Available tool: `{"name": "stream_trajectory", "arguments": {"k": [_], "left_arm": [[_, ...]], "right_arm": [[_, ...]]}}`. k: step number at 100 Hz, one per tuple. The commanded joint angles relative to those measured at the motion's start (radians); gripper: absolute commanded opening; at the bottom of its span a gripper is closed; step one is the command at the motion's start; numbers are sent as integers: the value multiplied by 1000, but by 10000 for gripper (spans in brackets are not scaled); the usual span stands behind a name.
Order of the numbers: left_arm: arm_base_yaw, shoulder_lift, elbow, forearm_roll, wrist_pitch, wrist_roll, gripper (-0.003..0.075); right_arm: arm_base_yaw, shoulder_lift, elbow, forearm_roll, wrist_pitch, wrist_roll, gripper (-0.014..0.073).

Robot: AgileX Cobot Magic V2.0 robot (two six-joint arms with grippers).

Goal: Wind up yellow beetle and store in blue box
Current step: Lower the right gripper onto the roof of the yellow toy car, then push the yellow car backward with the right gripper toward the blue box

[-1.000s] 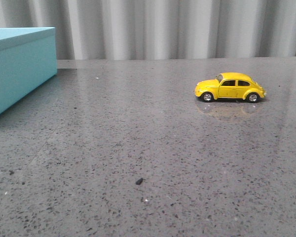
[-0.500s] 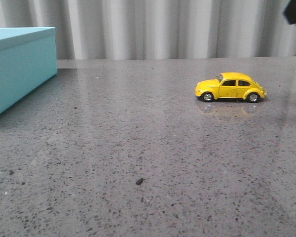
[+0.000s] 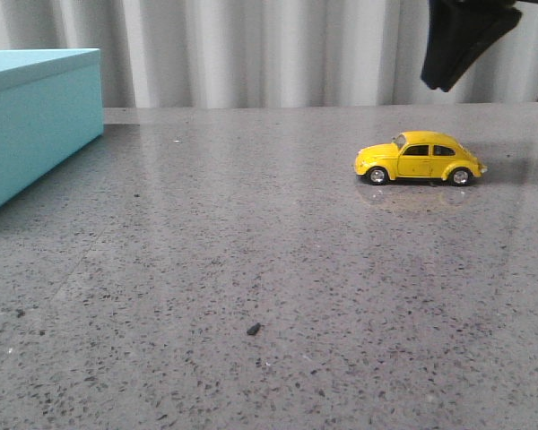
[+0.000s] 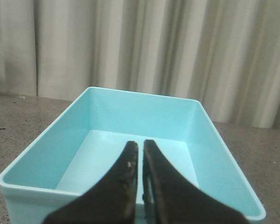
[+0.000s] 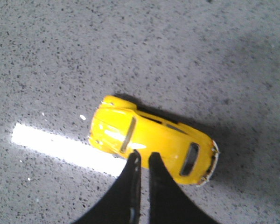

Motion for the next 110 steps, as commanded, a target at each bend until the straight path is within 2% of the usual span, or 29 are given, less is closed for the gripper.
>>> {"name": "stream_trajectory", "arguments": {"k": [1, 22, 110], "left_arm": [[1, 16, -37, 0, -66, -8, -21], [1, 16, -37, 0, -66, -8, -21], [1, 16, -37, 0, -72, -8, -21]], "right_arm": [[5, -4, -76, 14, 17, 7, -42], [7, 57, -139, 14, 69, 25, -41], [7, 137, -141, -14, 109, 33, -41]]}}
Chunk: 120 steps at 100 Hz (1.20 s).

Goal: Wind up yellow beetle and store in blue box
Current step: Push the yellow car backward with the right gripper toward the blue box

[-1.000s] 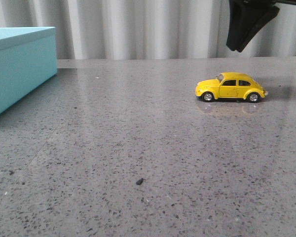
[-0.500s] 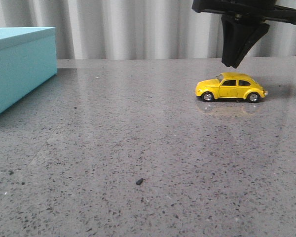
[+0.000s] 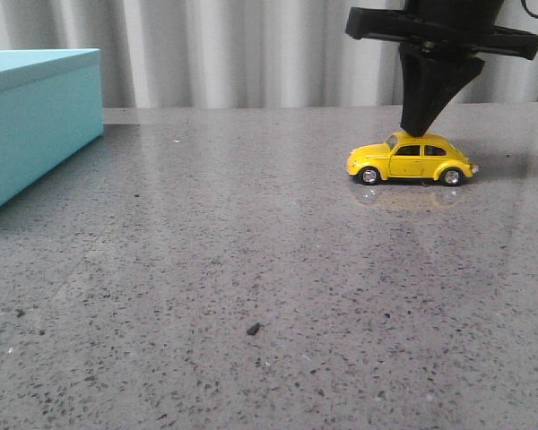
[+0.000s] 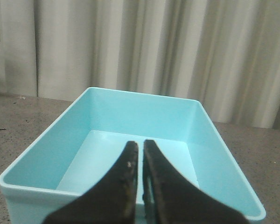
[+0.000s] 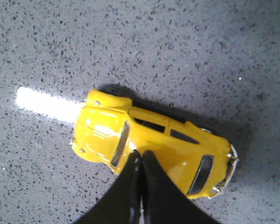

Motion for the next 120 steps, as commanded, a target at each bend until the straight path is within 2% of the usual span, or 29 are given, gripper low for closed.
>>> {"name": "stream_trajectory", "arguments": {"k": [1, 12, 30, 45, 76, 98, 120], "left_arm": [[1, 16, -36, -2, -72, -8, -21], [1, 16, -36, -2, -72, -8, -21], [1, 16, -36, -2, -72, -8, -21], [1, 16, -36, -2, -72, -8, -21], [1, 16, -36, -2, -72, -8, -21], [1, 16, -36, -2, -72, -8, -21], [1, 16, -36, -2, -72, -8, -21]], "right_arm": [[-1, -29, -27, -25, -13, 1, -41], [-9, -29, -27, -39, -4, 1, -41], [-18, -27, -27, -170, 28, 44, -41], [-38, -27, -27, -201, 49, 50, -41], [-133, -27, -27, -295, 98, 52, -41], [-164, -43, -27, -299, 84, 52, -41], [-133, -190, -39, -270, 38, 52, -41]]}}
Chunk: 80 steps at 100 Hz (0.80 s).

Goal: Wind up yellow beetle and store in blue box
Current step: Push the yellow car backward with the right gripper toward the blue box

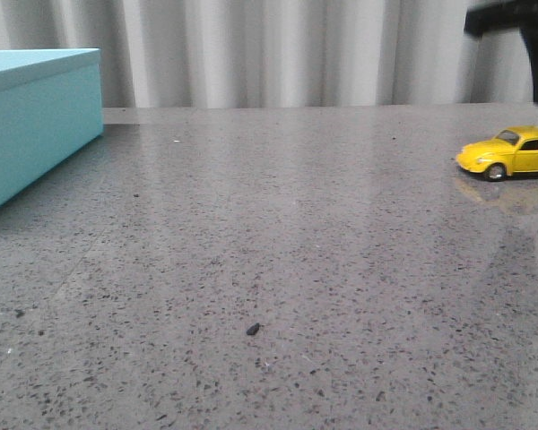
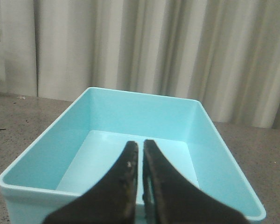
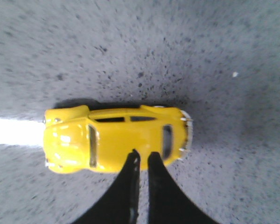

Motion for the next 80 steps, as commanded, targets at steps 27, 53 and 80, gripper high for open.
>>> {"name": "stream_trajectory", "arguments": {"k": [27, 53, 80], "left_arm": [[1, 16, -36, -4, -72, -8, -21], [1, 16, -36, -4, -72, -8, -21], [1, 16, -32, -4, -65, -8, -21]], "right_arm": [[19, -253, -33, -5, -96, 1, -41], [19, -261, -33, 5, -88, 1, -41], [21, -261, -33, 38, -99, 1, -41]]}}
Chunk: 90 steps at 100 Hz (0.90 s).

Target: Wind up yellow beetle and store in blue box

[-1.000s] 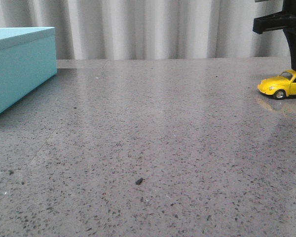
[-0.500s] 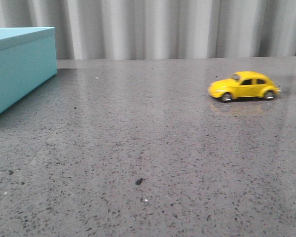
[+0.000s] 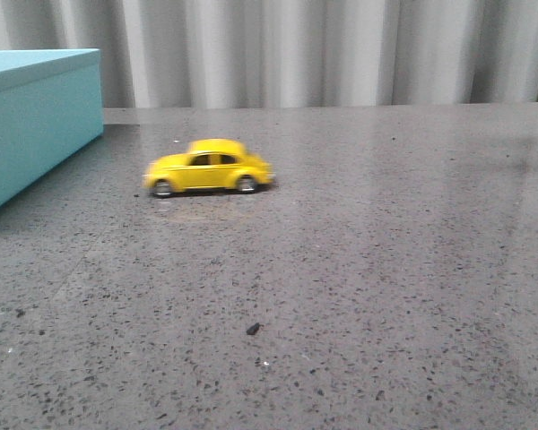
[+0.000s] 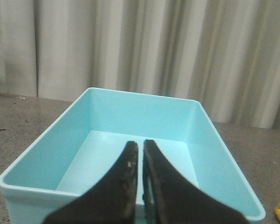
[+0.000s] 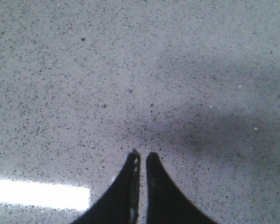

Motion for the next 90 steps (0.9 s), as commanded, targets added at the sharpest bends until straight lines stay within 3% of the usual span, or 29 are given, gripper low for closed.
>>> {"name": "stream_trajectory", "arguments": {"k": [1, 32, 63, 77, 84, 90], "left_arm": [[1, 16, -31, -4, -65, -8, -21], [1, 17, -55, -30, -61, -8, -21], [1, 138, -214, -27, 24, 0, -20], [1, 232, -293, -27, 79, 87, -15], [1, 276, -322, -27, 77, 104, 46], [-4, 307, -348, -27, 79, 138, 160]], "right_arm": [[2, -47, -29, 5, -47, -2, -41], [3, -127, -27, 7, -93, -2, -41], [3, -347, 10, 7, -182, -2, -41], [3, -449, 71, 7, -196, -2, -41], [3, -495, 112, 7, -200, -2, -41], [3, -531, 147, 7, -200, -2, -41]]}}
